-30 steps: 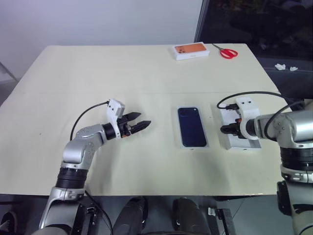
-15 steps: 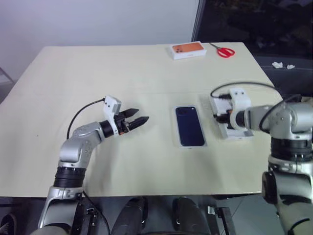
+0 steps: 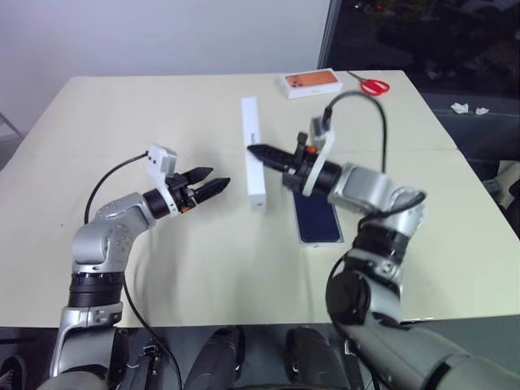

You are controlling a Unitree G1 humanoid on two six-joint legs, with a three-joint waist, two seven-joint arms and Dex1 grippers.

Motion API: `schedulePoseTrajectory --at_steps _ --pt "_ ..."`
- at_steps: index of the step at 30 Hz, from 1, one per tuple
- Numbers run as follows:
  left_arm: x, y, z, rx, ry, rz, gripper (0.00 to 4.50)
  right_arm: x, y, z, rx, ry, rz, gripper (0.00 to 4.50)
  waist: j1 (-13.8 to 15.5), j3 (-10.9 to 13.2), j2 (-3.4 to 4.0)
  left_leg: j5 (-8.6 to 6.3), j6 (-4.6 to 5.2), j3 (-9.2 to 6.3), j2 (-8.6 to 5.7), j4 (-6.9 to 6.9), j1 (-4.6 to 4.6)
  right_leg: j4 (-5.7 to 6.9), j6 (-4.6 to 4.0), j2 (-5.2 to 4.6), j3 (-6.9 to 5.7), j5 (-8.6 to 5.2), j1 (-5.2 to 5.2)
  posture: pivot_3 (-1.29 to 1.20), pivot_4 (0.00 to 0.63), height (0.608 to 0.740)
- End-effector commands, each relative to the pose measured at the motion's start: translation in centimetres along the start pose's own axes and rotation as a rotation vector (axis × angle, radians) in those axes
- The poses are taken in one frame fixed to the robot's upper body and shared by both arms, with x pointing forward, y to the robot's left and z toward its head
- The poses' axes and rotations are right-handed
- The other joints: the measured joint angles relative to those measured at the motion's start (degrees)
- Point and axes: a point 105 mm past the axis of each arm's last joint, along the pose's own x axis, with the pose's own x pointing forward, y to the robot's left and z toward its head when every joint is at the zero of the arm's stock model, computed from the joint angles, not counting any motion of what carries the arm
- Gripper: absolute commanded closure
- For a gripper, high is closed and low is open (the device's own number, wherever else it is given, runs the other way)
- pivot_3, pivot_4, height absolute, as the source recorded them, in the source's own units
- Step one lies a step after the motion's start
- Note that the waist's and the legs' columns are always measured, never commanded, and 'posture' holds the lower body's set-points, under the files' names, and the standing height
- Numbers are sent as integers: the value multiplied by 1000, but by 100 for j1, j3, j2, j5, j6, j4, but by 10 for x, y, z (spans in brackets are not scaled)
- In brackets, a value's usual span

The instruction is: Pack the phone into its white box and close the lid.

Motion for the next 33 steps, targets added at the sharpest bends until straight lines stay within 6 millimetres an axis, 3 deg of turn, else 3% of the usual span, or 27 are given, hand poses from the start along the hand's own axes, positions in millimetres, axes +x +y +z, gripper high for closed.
schedulePoseTrajectory --at_steps 1,8,13,15,16,19,25,30,33 --pt "-5 -9 6 3 -26 -19 811 -10 -4 -21 49 24 0 4434 -37 2 6 0 1 0 4 1 8 1 -1 2 1 0 8 0 150 740" --pt "3 -30 -22 -46 31 -78 811 -21 -15 -27 79 42 -67 4434 -160 4 12 0 4 12 14 4 9 24 1 14 7 -2 -4 0 150 740" --pt "12 -38 -44 -72 66 -99 3058 -26 -21 -18 82 15 -99 4500 -153 5 10 0 6 13 14 4 8 23 1 14 7 -2 -4 0 150 740" --pt "19 -41 -47 -74 67 -109 4151 -27 -26 -17 96 12 -106 4500 -141 5 9 0 6 13 14 6 8 22 1 14 5 -2 -2 0 150 740" --pt "23 -42 -46 -77 59 -112 4494 -28 -30 -15 98 0 -122 4212 -135 5 9 -1 7 13 14 6 8 21 1 14 5 -2 0 0 150 740" --pt "34 -46 -44 -76 35 -122 4500 -33 -39 -5 66 -30 -174 3105 -125 5 9 -1 8 13 13 8 8 21 1 13 5 -2 1 0 150 740" --pt "55 -65 -47 -89 22 -186 4500 -57 -26 27 -144 -44 -218 59 -9 6 9 -4 14 20 10 16 7 19 1 11 2 -2 3 0 150 740" --pt "71 -71 -49 -88 17 -207 4500 -78 -18 48 -611 79 -390 59 14 6 8 -5 16 22 12 16 7 15 2 14 -1 -3 5 0 150 740" --pt "86 -78 -54 -102 26 -238 4500 -93 -19 72 -838 91 -484 59 26 7 5 -6 17 21 12 20 6 8 4 17 -7 -3 13 0 150 740"
